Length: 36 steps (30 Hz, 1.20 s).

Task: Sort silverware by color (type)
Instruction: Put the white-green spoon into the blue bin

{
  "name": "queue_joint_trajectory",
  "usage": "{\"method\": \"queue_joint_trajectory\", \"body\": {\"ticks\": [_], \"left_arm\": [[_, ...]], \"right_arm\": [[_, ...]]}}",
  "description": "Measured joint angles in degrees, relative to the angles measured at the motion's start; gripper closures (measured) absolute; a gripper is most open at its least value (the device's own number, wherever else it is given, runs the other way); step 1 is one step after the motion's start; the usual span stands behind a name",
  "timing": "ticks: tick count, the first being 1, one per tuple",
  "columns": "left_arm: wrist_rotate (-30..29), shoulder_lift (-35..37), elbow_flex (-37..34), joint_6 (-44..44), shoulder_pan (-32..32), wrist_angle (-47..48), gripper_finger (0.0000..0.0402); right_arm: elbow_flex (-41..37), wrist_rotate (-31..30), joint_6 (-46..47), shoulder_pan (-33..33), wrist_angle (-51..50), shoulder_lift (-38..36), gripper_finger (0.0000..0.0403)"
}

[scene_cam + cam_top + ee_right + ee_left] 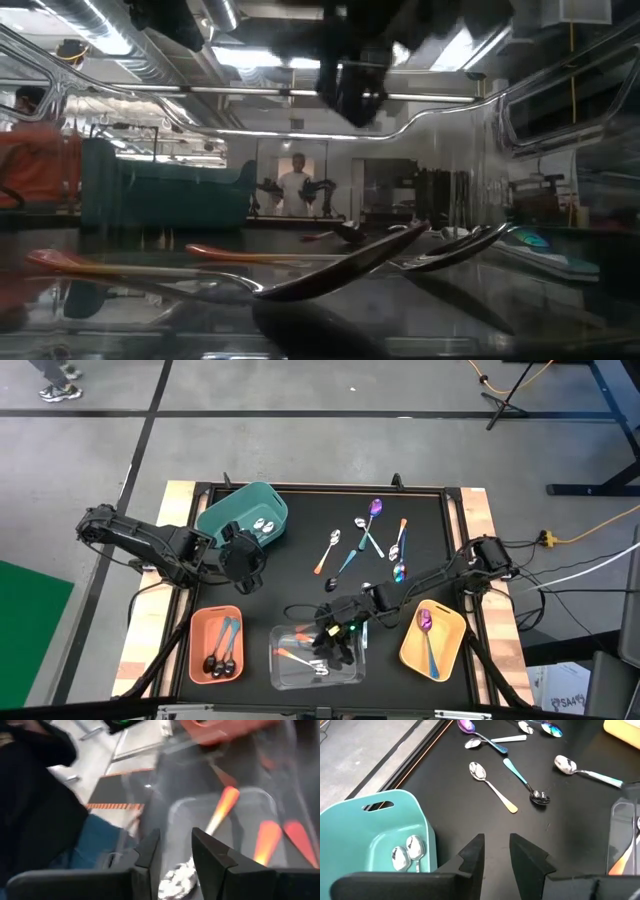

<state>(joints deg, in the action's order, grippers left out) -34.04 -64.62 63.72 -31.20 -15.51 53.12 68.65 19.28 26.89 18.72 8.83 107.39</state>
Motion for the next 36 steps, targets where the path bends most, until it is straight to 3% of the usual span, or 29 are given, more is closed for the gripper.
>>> {"method": "queue_joint_trajectory", "body": {"ticks": [3,7,15,21,25,32,36], "left_arm": [[0.01,0.0,0.0,0.0,0.01,-0.13,0.0317],[0.0,0.02,0.0,0.0,0.0,-0.2,0.0317],[-0.01,0.02,0.0,0.81,0.0,-0.2,0.0317],[-0.02,0.02,0.0,1.7,0.0,-0.24,0.0317],[-0.02,0.02,0.0,1.79,0.0,-0.22,0.0317],[-0.04,0.02,0.0,1.77,0.0,-0.13,0.0317],[0.0,0.02,0.0,1.81,0.0,0.17,0.0317]], "right_arm": [[2.43,2.0,-2.17,-0.01,-2.89,-1.25,0.0306],[7.21,1.51,-7.21,-0.43,-18.31,-3.77,0.0306],[19.67,-8.67,-24.62,-0.85,-54.44,-5.13,0.0307],[21.76,-12.65,-37.2,-1.85,-73.22,-5.65,0.0307],[21.67,-12.3,-43.91,-4.63,-81.38,-6.54,0.0307],[21.67,-4.81,-54.96,-10.43,-84.37,-7.87,0.0307],[20.53,-4.4,-57.4,-13.05,-87.49,-8.02,0.0307]]}}
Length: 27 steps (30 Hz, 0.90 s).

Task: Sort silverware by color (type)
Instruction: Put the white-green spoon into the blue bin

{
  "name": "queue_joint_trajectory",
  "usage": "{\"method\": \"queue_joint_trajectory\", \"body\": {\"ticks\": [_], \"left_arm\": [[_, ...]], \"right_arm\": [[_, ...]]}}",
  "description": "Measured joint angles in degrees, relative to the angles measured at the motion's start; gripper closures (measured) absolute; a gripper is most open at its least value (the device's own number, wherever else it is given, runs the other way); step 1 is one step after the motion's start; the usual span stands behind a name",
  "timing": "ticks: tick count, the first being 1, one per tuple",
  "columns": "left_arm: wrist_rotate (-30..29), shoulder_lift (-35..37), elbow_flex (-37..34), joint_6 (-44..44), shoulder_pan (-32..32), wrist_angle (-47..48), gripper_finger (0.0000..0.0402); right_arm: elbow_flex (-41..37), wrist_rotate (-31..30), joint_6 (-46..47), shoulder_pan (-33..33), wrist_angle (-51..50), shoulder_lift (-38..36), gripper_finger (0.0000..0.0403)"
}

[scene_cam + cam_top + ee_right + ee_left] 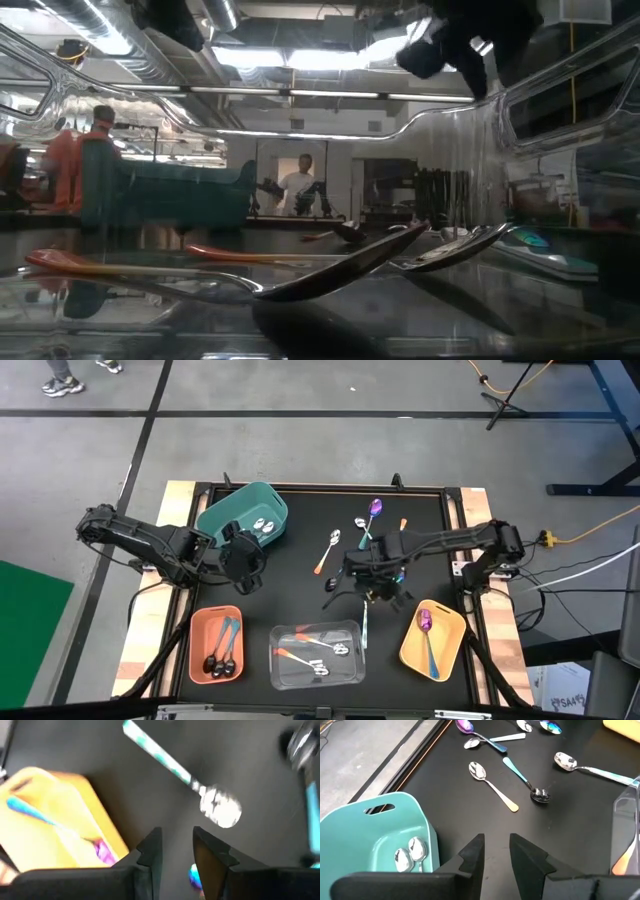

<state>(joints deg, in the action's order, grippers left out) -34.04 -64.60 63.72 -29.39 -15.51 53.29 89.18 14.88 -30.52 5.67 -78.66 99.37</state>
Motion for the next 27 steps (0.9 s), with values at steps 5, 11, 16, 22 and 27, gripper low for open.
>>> {"method": "queue_joint_trajectory", "body": {"ticks": [5,11,16,22,27], "left_arm": [[0.02,0.0,0.0,-0.04,0.0,0.03,0.0317],[0.02,0.0,0.0,-0.07,0.0,-0.22,0.0317],[0.0,0.0,0.0,-0.07,0.0,-0.21,0.0317],[0.05,0.0,0.0,-0.48,0.0,-0.21,0.0317],[0.16,0.0,0.0,-0.5,0.0,-0.23,0.0317]], "right_arm": [[-9.15,1.03,-1.3,-2.82,0.6,-4.35,0.0307],[-23.22,-0.38,-1.28,-3.45,9.83,-13.67,0.0307],[-30.89,-0.59,-1.29,-3.45,22.41,-19.48,0.0307],[-35.08,-1.58,-2.86,-3.45,31.96,-19.92,0.0307],[-37.01,-1.64,-8.77,-3.45,37.01,-19.6,0.0307]]}}
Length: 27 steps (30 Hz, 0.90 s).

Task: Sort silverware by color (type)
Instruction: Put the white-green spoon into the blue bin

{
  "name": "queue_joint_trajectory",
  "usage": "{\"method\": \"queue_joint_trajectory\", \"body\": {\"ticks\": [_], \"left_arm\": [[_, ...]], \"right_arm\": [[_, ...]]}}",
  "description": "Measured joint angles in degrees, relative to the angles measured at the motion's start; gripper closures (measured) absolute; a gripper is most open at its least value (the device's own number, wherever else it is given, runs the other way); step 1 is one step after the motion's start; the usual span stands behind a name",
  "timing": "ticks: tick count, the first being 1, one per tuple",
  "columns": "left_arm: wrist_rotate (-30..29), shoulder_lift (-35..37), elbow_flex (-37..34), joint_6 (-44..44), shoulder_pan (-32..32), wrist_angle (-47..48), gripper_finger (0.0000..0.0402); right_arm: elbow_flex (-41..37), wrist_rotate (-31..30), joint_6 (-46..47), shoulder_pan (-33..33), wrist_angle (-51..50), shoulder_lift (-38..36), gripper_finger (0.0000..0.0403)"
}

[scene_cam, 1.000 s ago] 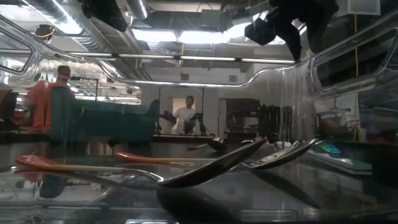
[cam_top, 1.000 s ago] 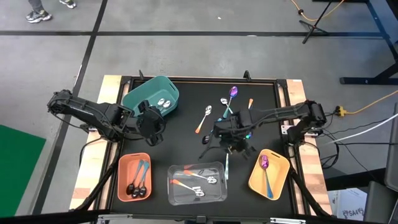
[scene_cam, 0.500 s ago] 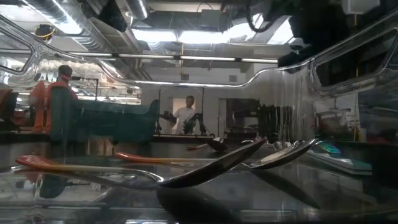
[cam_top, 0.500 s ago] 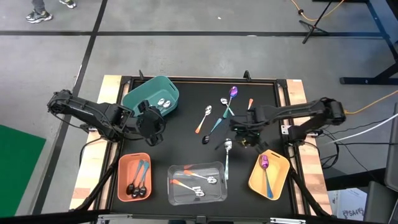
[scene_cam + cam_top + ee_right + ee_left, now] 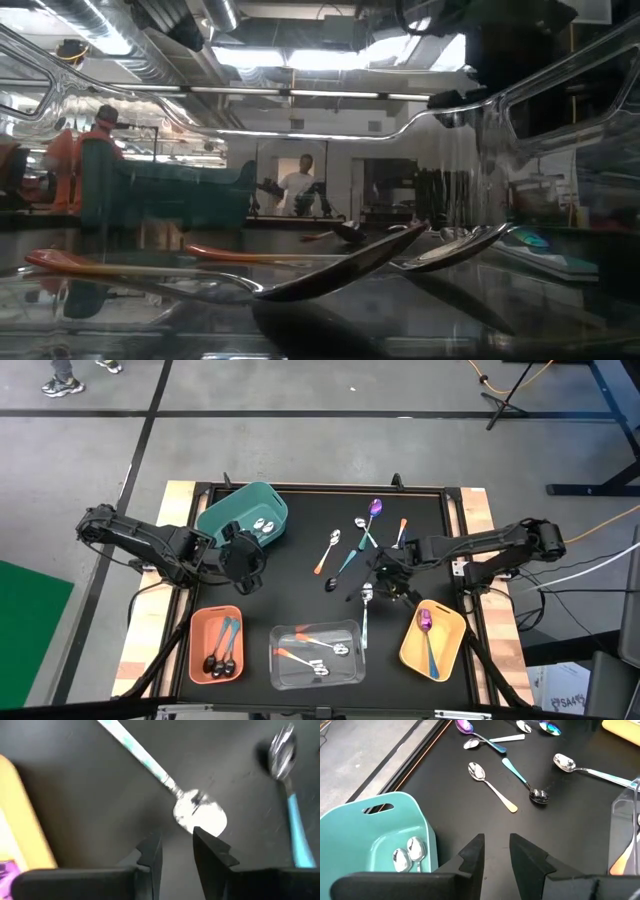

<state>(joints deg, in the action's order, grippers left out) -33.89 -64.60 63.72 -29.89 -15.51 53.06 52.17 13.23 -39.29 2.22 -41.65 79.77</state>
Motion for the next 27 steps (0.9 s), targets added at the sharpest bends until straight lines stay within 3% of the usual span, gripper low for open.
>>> {"method": "queue_joint_trajectory", "body": {"ticks": [7,13,27], "left_arm": [[0.04,0.0,0.0,-0.02,0.0,0.02,0.0317],[0.07,0.0,0.0,-0.07,0.0,0.01,0.0317],[0.35,0.0,0.0,-0.11,-0.02,0.02,0.0317]], "right_arm": [[-0.21,0.49,-4.81,0.0,3.95,0.02,0.0307],[-0.21,4.7,-10.72,0.03,6.26,0.38,0.0307],[-0.21,6.55,-16.76,1.31,9.64,8.35,0.0307]]}}
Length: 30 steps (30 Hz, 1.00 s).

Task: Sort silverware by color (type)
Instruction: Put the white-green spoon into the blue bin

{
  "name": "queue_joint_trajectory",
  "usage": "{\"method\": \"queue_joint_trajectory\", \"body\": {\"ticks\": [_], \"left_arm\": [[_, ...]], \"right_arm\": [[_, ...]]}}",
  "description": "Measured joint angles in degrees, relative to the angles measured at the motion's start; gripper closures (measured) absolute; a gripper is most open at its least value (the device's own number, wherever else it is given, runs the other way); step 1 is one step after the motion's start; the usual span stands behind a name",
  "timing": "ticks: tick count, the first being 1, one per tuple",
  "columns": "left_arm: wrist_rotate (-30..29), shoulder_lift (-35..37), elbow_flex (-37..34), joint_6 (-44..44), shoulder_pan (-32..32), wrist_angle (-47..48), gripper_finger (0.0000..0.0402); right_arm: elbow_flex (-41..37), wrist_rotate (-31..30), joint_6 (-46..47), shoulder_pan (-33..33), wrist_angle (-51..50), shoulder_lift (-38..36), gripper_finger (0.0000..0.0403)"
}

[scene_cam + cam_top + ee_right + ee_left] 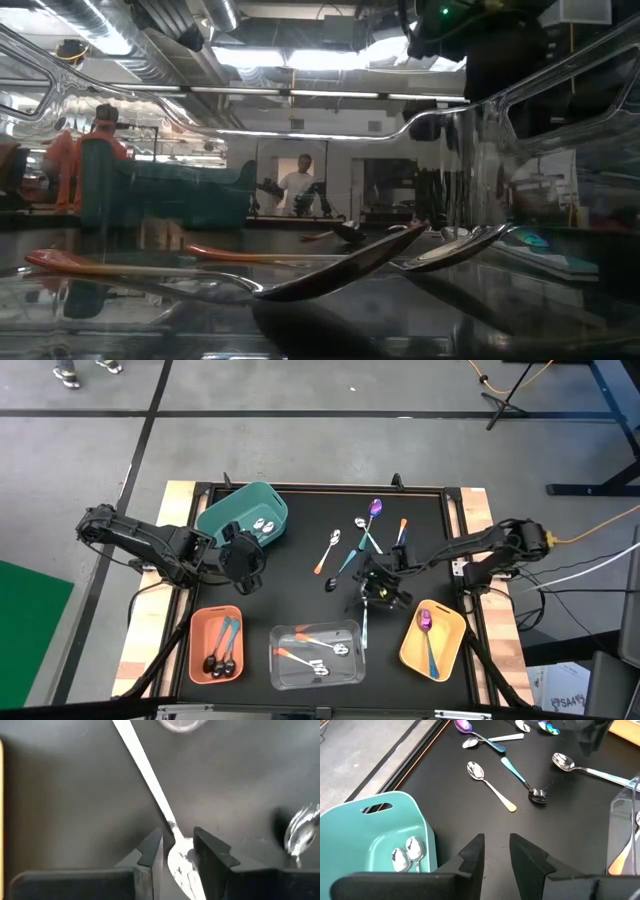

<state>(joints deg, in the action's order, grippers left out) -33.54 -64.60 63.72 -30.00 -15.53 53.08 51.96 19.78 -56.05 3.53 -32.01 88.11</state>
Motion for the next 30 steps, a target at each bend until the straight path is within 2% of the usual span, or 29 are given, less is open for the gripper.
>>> {"method": "queue_joint_trajectory", "body": {"ticks": [6,8,14,22,30], "left_arm": [[0.0,0.0,0.0,0.0,0.0,0.02,0.0317],[0.09,0.0,0.0,-0.01,0.0,0.01,0.0317],[0.15,0.0,0.0,-1.25,0.0,0.22,0.0317],[0.18,0.0,0.0,-0.98,0.0,0.22,0.0317],[0.17,0.0,0.0,-0.96,0.0,0.03,0.0317]], "right_arm": [[0.0,0.15,-1.83,3.85,3.97,2.17,0.0307],[0.0,-1.62,-3.06,4.5,5.17,3.03,0.0307],[0.0,-4.03,-3.21,4.31,5.41,4.71,0.0307],[0.0,-3.71,-3.22,4.33,5.45,4.88,0.0307],[0.02,-4.2,-3.23,4.33,5.64,8.75,0.0307]]}}
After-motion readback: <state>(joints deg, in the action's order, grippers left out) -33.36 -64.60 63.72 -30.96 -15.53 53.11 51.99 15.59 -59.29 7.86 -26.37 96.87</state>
